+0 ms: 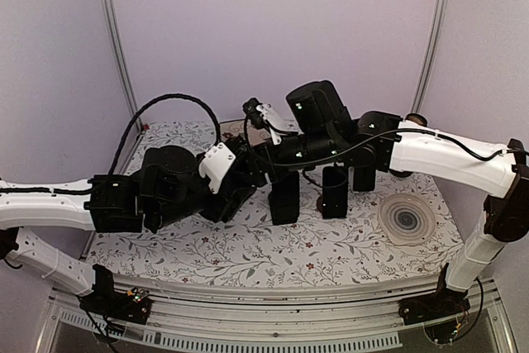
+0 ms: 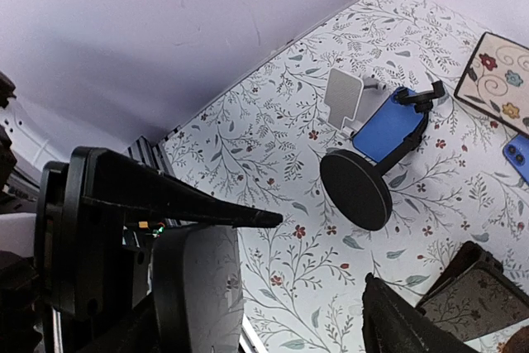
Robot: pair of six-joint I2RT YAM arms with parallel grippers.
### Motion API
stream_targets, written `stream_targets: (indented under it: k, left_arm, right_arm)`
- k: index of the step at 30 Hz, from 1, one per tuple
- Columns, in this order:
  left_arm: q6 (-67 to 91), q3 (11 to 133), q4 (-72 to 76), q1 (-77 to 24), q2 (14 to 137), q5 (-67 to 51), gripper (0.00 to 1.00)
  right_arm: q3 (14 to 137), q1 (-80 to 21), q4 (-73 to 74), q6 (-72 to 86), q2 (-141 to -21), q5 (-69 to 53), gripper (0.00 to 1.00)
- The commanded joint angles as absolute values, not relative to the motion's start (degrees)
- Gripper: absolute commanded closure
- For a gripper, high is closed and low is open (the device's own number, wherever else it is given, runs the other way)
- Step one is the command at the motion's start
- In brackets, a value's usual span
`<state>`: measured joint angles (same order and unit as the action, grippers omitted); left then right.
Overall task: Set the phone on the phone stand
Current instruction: Pass from the right arm to the left, then place the phone on the phone stand.
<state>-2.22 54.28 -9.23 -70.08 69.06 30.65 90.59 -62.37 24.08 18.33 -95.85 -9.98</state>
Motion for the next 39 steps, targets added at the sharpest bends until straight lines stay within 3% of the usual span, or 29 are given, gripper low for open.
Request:
stream_targets:
  k: [1,12,25,39]
  left_arm:
    - [0.15,51.85,-5.54,-68.83,67.41,30.67,0.69]
    - [8.17,47.02,-3.14,-63.4,64.04,33.19,0.72]
    - [22.77,47.52,-6.44,-49.23,66.7,43.43,0.74]
    - [27.12,45.51,3.17,-31.97,75.29,36.24,0.73]
  right_arm:
    - [90.44,-62.64,21.16,19.83,-92.49,-6.24,0.17]
    - [79.05,-59.47,16.14,27.34,-80.46,9.51,0.01]
    - [70.71,-59.18,13.2,30.04,-72.42,15.63,0.01]
    - [63.94,-59.08,8.71,29.98,-66.34,15.21,0.01]
